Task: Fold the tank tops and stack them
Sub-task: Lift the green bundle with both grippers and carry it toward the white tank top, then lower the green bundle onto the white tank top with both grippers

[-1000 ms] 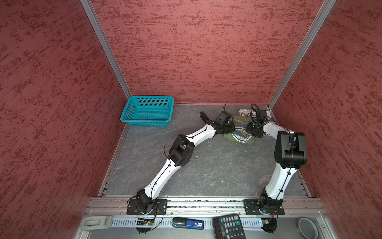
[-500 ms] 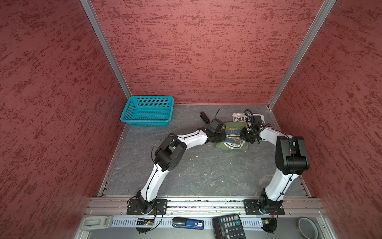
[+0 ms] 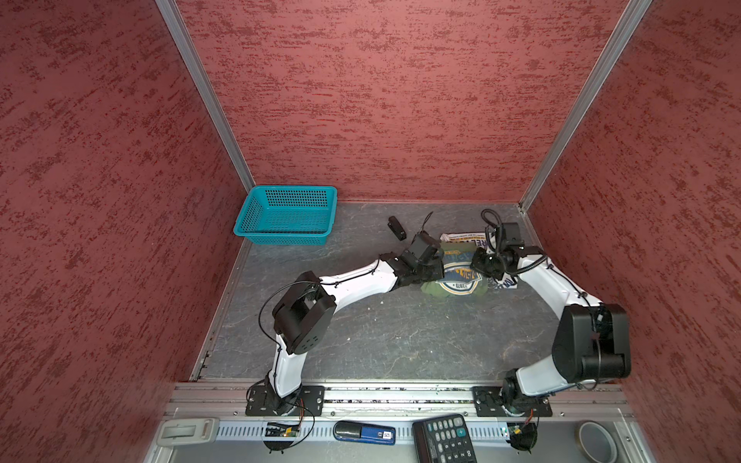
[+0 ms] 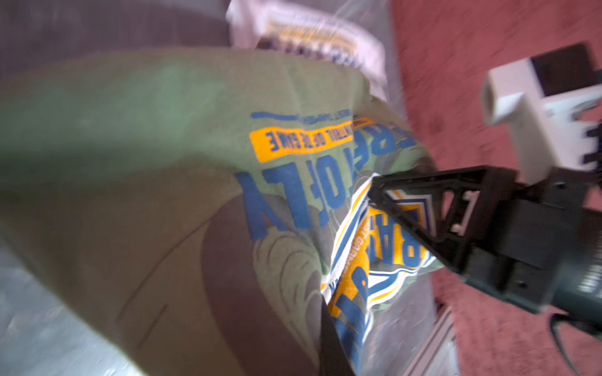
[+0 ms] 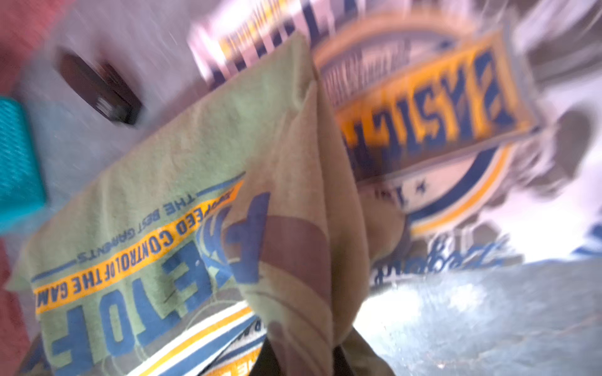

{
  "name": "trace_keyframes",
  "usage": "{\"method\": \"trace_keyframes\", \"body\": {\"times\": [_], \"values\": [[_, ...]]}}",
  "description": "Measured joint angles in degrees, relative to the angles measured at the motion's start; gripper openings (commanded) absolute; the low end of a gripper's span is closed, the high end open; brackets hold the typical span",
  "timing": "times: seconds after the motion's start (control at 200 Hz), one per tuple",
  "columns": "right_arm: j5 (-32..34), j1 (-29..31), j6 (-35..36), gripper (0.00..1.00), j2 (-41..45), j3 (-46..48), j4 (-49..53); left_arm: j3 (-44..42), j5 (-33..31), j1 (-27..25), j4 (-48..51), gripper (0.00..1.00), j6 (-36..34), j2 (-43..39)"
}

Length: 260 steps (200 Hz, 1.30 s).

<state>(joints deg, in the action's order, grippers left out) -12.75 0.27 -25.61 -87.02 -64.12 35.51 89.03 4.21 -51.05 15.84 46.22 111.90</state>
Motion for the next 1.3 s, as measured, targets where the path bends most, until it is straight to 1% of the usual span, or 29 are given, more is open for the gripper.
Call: {"method": "trace_keyframes", "body": {"times": [0.13, 0.276, 0.451, 0.651, 0.761, 0.982, 1.092, 1.142, 1.217, 1.252, 1.272, 1.302], "values": [[1.0, -2.5, 1.4, 0.0, -0.1, -7.3, 1.2, 9.2, -0.7, 0.4, 0.1, 0.0, -0.4, 2.8], [2.5, -5.7, 3.0, 0.0, -2.0, -12.9, 1.5, 19.0, -1.3, 0.5, 0.3, 0.0, -1.3, 9.3], [2.9, -9.1, 4.9, 0.0, -7.9, -17.5, 1.2, 30.4, -0.9, 1.1, 0.6, 0.0, -2.4, 19.2], [3.0, -10.9, 6.9, 0.0, -14.5, -21.5, -1.3, 43.1, 0.3, 2.5, 1.4, 0.0, -3.1, 29.9], [3.0, -11.6, 7.7, 0.0, -15.8, -21.6, -2.7, 46.1, 0.8, 2.8, 1.3, 0.0, -3.1, 33.0], [2.7, -12.5, 8.5, 0.0, -18.2, -20.0, -3.4, 45.4, 0.9, 2.0, 1.3, 0.11, -1.4, 34.4], [1.9, -13.2, 8.5, 0.07, -20.7, -19.1, -2.6, 42.5, 1.1, 1.5, 0.7, 0.22, 0.8, 34.4], [2.0, -13.4, 8.5, 0.08, -21.8, -19.0, -2.4, 41.2, 1.2, 1.4, 1.3, 0.25, 2.0, 34.5], [3.1, -14.0, 8.5, 0.13, -23.4, -19.1, -2.4, 40.6, 1.6, 1.4, 2.8, 0.31, 3.1, 35.1], [3.7, -14.4, 8.5, 0.21, -24.1, -19.1, -2.3, 40.3, 1.8, 1.4, 3.3, 0.37, 3.7, 35.2], [4.1, -14.7, 8.5, 0.26, -24.4, -19.1, -2.3, 40.1, 2.0, 1.5, 3.6, 0.42, 4.4, 35.2], [4.7, -15.0, 8.5, 0.37, -24.8, -19.1, -2.3, 39.9, 2.3, 1.6, 4.1, 0.46, 5.0, 35.2]]}}
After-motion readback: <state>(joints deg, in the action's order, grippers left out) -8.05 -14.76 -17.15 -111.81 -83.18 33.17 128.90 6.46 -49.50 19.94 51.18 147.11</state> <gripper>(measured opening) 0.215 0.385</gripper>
